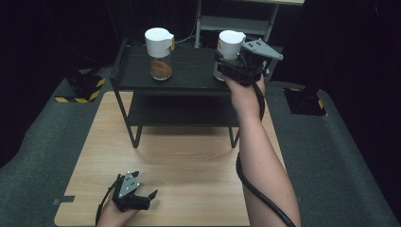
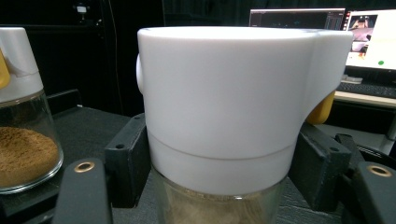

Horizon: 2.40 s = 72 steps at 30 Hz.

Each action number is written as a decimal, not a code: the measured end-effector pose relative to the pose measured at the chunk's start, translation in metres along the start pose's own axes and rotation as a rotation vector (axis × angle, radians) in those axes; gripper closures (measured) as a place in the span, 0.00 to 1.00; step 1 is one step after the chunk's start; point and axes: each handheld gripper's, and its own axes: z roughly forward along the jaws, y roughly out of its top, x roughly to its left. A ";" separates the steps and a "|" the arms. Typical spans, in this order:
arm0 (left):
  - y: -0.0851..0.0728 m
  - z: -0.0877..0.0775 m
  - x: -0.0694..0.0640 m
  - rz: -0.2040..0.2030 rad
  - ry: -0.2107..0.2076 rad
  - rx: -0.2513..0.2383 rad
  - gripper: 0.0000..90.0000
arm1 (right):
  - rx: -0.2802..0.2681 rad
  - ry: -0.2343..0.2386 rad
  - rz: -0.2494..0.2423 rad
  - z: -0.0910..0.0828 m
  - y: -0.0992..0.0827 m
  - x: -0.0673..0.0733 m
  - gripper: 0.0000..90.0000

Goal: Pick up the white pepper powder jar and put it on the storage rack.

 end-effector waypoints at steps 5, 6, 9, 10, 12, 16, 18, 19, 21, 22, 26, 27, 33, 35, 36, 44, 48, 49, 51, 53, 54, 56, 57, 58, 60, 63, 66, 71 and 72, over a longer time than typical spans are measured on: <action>0.000 0.000 0.001 -0.006 -0.001 -0.002 0.01 | -0.003 -0.002 0.016 0.002 -0.001 -0.001 0.33; -0.001 0.000 0.001 -0.008 -0.001 -0.003 0.01 | -0.003 -0.004 0.012 0.001 -0.001 0.000 0.33; -0.001 0.000 0.002 -0.010 -0.005 -0.004 0.01 | -0.002 -0.002 0.010 0.001 -0.001 0.000 0.33; -0.001 0.000 0.002 -0.010 -0.005 -0.004 0.01 | -0.002 -0.002 0.010 0.001 -0.001 0.000 0.33; -0.001 0.000 0.002 -0.008 -0.008 -0.003 0.01 | 0.004 -0.003 0.005 0.001 0.001 0.000 0.33; -0.001 0.000 0.002 -0.006 -0.010 -0.003 0.01 | 0.006 -0.007 0.008 0.001 0.001 0.001 0.33; -0.001 0.000 0.003 -0.008 -0.012 -0.005 0.01 | 0.010 -0.007 0.009 0.001 0.002 0.001 0.33; -0.001 0.000 0.003 -0.009 -0.013 -0.005 0.01 | 0.012 -0.007 0.009 0.001 0.003 0.001 0.33; -0.001 0.000 0.003 -0.009 -0.013 -0.004 0.01 | 0.015 -0.005 0.011 0.000 0.004 0.001 0.33; -0.001 0.000 0.003 -0.009 -0.013 -0.004 0.01 | 0.015 -0.005 0.012 0.000 0.004 0.001 0.32; 0.000 0.000 0.003 -0.009 -0.013 -0.002 0.01 | 0.012 -0.007 0.039 -0.002 0.001 0.000 0.17; 0.000 0.000 0.003 -0.009 -0.013 -0.002 0.01 | 0.010 -0.005 0.040 -0.003 0.001 0.000 0.13; 0.000 0.000 0.003 -0.007 -0.014 -0.001 0.01 | -0.005 0.009 0.013 -0.012 -0.006 0.003 0.00; 0.000 0.000 0.003 -0.005 -0.015 -0.001 0.01 | -0.012 0.014 0.002 -0.016 -0.008 0.005 0.00; 0.000 0.000 0.003 -0.005 -0.015 -0.001 0.01 | -0.018 0.020 0.002 -0.020 -0.010 0.006 0.00; 0.002 0.002 0.002 -0.009 -0.011 0.004 0.01 | -0.025 0.040 -0.033 -0.053 -0.033 0.017 0.00; 0.003 0.003 0.000 0.006 -0.006 0.008 0.01 | -0.026 0.057 -0.078 -0.074 -0.056 0.021 0.00; 0.003 0.003 0.000 0.006 -0.006 0.008 0.01 | -0.026 0.057 -0.078 -0.074 -0.056 0.021 0.00; 0.003 0.003 -0.001 0.018 -0.003 0.009 0.01 | -0.015 0.074 -0.093 -0.091 -0.077 0.021 0.00; 0.003 0.003 -0.001 0.021 -0.002 0.009 0.01 | 0.003 0.084 -0.104 -0.102 -0.095 0.020 0.00; 0.002 0.003 -0.002 0.025 -0.002 0.004 0.01 | 0.010 0.084 -0.105 -0.106 -0.101 0.020 0.00; 0.002 0.003 -0.002 0.028 -0.002 0.002 0.01 | 0.033 0.087 -0.106 -0.116 -0.120 0.020 0.00; 0.002 0.003 -0.002 0.028 -0.003 0.000 0.01 | 0.046 0.086 -0.108 -0.120 -0.129 0.021 0.00; 0.001 0.003 -0.002 0.028 -0.005 -0.004 0.01 | 0.059 0.085 -0.108 -0.124 -0.139 0.021 0.00; 0.001 0.002 -0.003 0.035 -0.006 -0.007 0.01 | 0.096 0.087 -0.106 -0.132 -0.160 0.021 0.00; 0.001 0.002 -0.003 0.043 -0.007 -0.005 0.01 | 0.137 0.083 -0.116 -0.140 -0.186 0.021 0.00; 0.001 0.002 -0.004 0.052 -0.004 -0.006 0.01 | 0.173 0.079 -0.112 -0.145 -0.207 0.019 0.00; 0.002 0.003 -0.007 0.081 -0.002 -0.001 0.01 | 0.231 0.078 -0.104 -0.149 -0.235 0.015 0.00; 0.002 0.003 -0.008 0.084 0.000 0.000 0.01 | 0.237 0.077 -0.103 -0.150 -0.239 0.014 0.00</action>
